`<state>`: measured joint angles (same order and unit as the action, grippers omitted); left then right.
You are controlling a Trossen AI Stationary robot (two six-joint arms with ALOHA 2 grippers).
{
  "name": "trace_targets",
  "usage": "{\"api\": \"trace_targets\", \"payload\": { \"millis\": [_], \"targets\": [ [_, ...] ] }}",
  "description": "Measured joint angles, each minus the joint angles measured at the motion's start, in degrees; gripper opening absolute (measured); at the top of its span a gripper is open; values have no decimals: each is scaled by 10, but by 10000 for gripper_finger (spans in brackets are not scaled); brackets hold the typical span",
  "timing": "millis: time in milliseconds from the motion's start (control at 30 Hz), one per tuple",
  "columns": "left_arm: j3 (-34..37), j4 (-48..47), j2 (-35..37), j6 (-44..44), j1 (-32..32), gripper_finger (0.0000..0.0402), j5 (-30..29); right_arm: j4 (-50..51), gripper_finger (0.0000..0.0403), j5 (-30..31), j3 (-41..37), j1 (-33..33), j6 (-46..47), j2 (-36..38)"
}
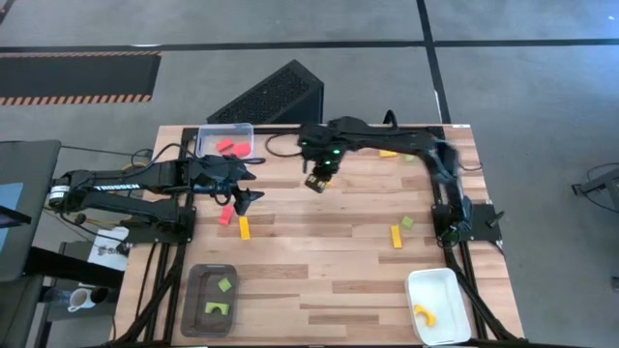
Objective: Sort & place blocks by color
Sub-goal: Put the yellow block into the white bin
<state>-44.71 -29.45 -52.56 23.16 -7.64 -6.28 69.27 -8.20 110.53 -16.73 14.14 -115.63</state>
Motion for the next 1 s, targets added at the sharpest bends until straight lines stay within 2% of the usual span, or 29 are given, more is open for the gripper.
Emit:
{"api": "trace_targets", "payload": {
  "millis": [100,233,367,433,533,633,700,833,1000],
  "targets": [
    [0,24,-32,0,0,302,1,-43,27,12,-115,-3,31,94],
    [-6,103,-127,-50,-10,302,33,-133,6,12,-288,-7,96,242],
    [-67,141,-250,-147,-32,302,43,-206,15,12,-418,4,182,370],
    [-114,141,-314,-174,-48,302,43,-236,25,35,-462,14,226,420],
    [-192,127,-404,-117,-78,302,40,-256,35,76,-508,32,286,475],
    [-274,66,-490,-16,-103,302,40,-255,36,89,-535,55,312,512],
    [-320,29,-540,20,-110,302,46,-254,34,106,-546,72,326,528],
    [-419,-27,-624,41,-102,302,44,-249,23,141,-548,100,334,539],
    [-540,-100,-709,35,-94,307,14,-248,11,144,-548,104,321,538]
  ]
}}
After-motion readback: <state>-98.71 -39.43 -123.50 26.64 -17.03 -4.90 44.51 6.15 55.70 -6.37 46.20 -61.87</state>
